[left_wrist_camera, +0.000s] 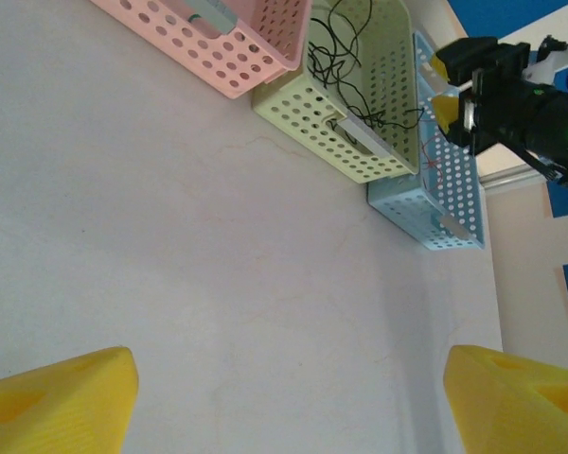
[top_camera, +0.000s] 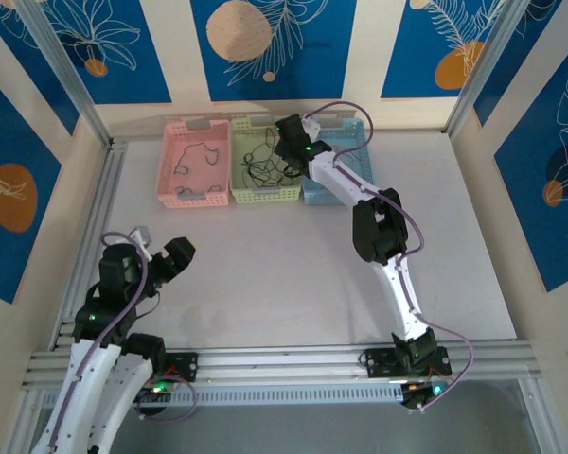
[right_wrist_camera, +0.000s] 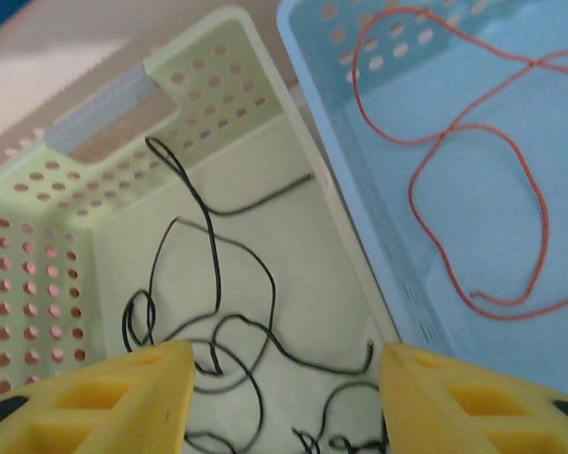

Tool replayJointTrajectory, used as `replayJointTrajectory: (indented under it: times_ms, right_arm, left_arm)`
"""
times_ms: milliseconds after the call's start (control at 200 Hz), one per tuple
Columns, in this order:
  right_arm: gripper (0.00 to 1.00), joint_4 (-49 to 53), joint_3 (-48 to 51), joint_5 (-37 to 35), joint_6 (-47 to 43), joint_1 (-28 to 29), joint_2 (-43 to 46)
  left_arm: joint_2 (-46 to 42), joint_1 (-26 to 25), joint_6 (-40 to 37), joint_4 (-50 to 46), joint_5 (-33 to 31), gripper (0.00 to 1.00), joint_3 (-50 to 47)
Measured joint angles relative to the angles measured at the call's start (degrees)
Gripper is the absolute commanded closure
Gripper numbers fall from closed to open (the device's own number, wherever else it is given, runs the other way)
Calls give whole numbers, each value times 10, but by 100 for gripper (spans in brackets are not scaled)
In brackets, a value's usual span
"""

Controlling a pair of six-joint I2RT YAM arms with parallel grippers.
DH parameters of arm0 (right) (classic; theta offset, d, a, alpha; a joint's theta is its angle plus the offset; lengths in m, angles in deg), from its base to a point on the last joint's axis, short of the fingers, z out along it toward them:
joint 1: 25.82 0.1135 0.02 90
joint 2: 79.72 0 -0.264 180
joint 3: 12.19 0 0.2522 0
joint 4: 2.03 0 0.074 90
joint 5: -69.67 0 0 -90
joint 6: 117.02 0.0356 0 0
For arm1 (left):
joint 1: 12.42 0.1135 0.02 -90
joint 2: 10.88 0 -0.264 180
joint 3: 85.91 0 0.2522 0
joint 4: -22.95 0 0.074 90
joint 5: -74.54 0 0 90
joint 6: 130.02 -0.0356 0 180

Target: Untangle the cables

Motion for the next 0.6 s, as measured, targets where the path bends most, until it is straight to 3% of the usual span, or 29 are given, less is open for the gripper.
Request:
replayJointTrajectory:
  times_ms: [130,260,290,445,600]
  right_arm:
    - [42,-40,163,33,-49,2,113]
    - [42,-111,386,48,-124,8,308]
    - [42,-129,431,46,-143,10,353]
    - [42,-201,628,23,-235,6,559]
    - [41,-232,749,2,-290,-31,636]
  left_arm:
    - [22,0,-21,5,-29,10,8]
    - [43,0,-51,32,-96,5,7]
    - [50,0,-63,51,-116,0,3]
    - [96,0,-141,159,-227,0,-35]
    - [163,0,-256,334,-311,2,-117]
